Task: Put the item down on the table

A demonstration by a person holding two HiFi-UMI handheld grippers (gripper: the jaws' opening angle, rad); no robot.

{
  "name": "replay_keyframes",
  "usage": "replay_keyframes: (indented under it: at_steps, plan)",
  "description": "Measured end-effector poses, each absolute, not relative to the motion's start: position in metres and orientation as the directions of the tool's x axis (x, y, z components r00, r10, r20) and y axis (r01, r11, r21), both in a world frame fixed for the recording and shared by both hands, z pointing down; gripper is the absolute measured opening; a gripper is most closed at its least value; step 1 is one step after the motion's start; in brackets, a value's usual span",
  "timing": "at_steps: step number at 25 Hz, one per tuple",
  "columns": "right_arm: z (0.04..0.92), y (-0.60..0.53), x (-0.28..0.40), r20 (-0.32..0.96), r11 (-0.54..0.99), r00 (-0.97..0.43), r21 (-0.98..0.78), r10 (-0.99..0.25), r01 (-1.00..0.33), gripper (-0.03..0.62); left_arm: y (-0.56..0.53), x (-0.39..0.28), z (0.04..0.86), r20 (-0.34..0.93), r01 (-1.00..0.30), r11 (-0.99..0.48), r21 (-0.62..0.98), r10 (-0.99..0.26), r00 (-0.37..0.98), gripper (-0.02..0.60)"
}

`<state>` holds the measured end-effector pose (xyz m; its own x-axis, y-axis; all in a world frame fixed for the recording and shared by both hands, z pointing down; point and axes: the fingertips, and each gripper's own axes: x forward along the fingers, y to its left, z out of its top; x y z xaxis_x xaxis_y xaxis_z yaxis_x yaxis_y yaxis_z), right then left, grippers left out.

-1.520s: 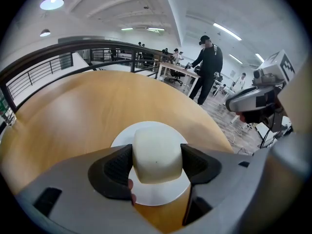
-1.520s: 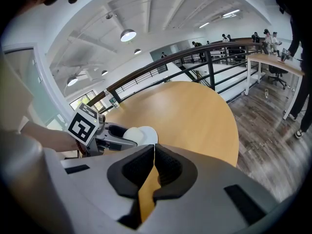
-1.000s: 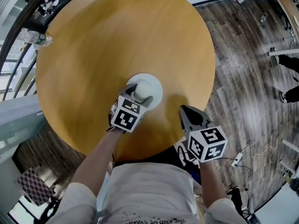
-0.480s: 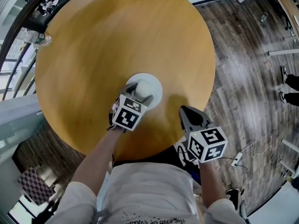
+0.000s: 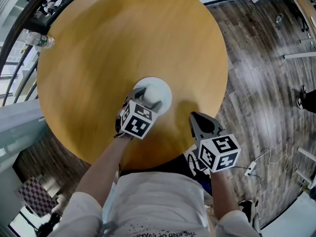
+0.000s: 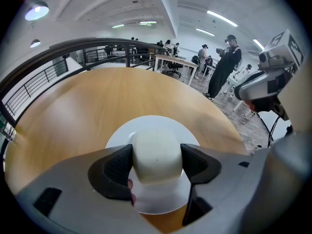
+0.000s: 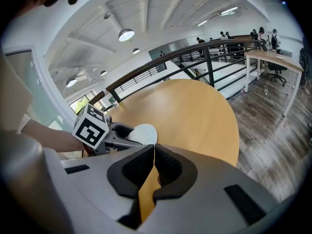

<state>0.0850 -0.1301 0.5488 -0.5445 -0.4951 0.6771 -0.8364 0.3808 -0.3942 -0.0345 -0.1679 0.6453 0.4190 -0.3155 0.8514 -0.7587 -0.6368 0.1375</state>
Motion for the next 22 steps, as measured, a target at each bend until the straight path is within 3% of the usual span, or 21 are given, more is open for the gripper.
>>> replay_keyframes:
  at_steps: [22]
  plan:
    - [0.5453, -0.123, 0.09, 0.672, 0.372, -0.546, -0.403, -0.5, -0.837, 0.025, -0.1657, -0.0323, 0.6474, 0.857, -0.741, -0.666, 0.089, -0.327, 0.397, 0.322]
